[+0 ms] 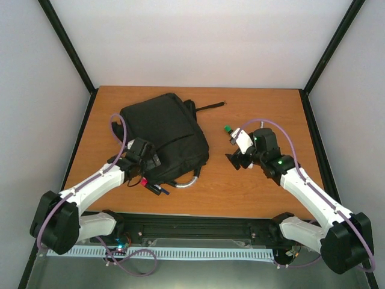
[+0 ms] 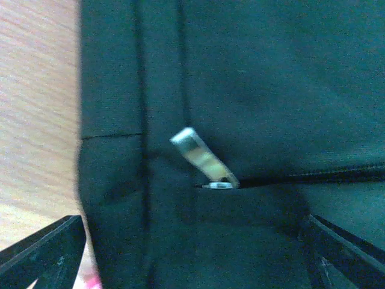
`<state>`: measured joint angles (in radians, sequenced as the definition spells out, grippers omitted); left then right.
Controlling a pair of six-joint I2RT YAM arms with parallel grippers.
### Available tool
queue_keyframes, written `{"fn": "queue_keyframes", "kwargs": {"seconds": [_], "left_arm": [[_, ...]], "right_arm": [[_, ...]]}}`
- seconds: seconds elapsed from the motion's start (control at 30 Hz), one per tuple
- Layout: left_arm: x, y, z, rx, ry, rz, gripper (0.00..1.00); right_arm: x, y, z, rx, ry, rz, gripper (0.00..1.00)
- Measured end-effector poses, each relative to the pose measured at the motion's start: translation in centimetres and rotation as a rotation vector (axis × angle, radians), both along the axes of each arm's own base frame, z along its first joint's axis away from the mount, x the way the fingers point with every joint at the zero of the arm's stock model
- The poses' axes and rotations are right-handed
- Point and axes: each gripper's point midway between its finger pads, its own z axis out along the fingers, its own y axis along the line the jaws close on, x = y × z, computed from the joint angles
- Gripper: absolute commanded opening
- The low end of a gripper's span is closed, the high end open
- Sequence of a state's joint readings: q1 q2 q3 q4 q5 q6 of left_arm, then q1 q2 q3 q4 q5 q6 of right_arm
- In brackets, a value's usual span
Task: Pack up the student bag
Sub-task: Adjust the student bag at the center of the board.
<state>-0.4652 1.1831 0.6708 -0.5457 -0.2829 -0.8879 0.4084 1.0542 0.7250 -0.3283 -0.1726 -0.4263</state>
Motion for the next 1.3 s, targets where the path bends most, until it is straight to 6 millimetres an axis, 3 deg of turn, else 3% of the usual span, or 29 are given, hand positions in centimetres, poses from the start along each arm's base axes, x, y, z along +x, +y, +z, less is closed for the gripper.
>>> {"fn": "queue_keyframes", "kwargs": {"seconds": [0.1, 0.23, 0.53, 0.7, 0.87, 1.0, 1.1, 1.2, 1.3], "left_arm": [[0.6, -1.7, -0.3, -0.068, -0.009, -0.055, 1.0], [1.0, -3.8, -0.5, -0.111, -0.016, -0.125, 0.99], [0.7, -9.5, -0.2, -0.113, 0.0, -0.31, 0.97], [0.2, -9.5, 1.0, -0.091, 0.001, -0.33, 1.0], [-0.4, -8.1, 5.2, -0.059, -0.051, -0.327, 1.0], [-0.2, -7.9, 9.3, -0.049, -0.112, -0.352, 1.0], [1.1, -8.6, 12.8, -0.016, -0.154, -0.394, 1.0], [3.2, -10.1, 16.1, 0.016, -0.215, -0.457, 1.0], [5.0, -11.5, 17.2, 0.055, -0.247, -0.515, 1.0]], "right_arm": [[0.1, 0.0, -0.3, -0.012, 0.013, 0.004, 0.88], [0.7, -0.7, -0.8, -0.025, 0.042, -0.026, 0.72], [3.5, -4.3, 0.4, -0.019, 0.069, -0.179, 0.64], [4.4, -4.9, 0.5, -0.031, 0.112, -0.212, 0.64], [3.7, -6.9, -0.8, -0.096, 0.171, -0.256, 0.64], [2.5, -8.5, -3.3, -0.183, 0.273, -0.277, 0.68], [1.5, -9.2, -5.6, -0.242, 0.361, -0.279, 0.75], [0.5, -9.7, -7.4, -0.282, 0.434, -0.278, 0.75], [0.1, -10.1, -8.9, -0.313, 0.488, -0.286, 0.73]]}}
